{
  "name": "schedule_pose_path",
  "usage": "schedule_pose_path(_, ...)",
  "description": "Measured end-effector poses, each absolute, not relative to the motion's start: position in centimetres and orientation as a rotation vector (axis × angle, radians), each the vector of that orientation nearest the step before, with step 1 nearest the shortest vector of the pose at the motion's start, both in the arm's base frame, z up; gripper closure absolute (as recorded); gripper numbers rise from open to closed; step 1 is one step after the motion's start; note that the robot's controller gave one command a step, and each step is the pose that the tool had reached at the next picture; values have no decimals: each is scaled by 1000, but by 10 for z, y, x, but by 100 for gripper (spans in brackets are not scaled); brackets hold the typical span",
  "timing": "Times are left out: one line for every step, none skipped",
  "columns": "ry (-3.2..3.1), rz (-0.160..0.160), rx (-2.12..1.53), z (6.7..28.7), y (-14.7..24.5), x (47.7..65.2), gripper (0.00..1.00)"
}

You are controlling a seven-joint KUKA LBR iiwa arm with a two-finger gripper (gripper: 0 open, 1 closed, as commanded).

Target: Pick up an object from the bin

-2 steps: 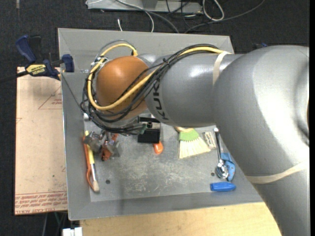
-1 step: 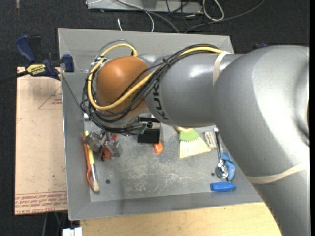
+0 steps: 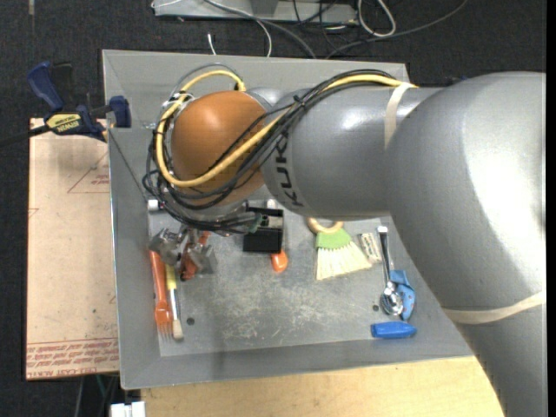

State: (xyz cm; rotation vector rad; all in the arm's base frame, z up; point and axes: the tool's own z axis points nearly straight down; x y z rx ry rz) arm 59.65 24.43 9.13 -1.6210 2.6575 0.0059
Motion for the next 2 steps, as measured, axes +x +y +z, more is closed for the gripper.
schedule_pose_path(2661, 8, -1620, 139, 244, 595, 100)
schedule_pose_path(2659, 9, -1615, 175, 245, 596, 100)
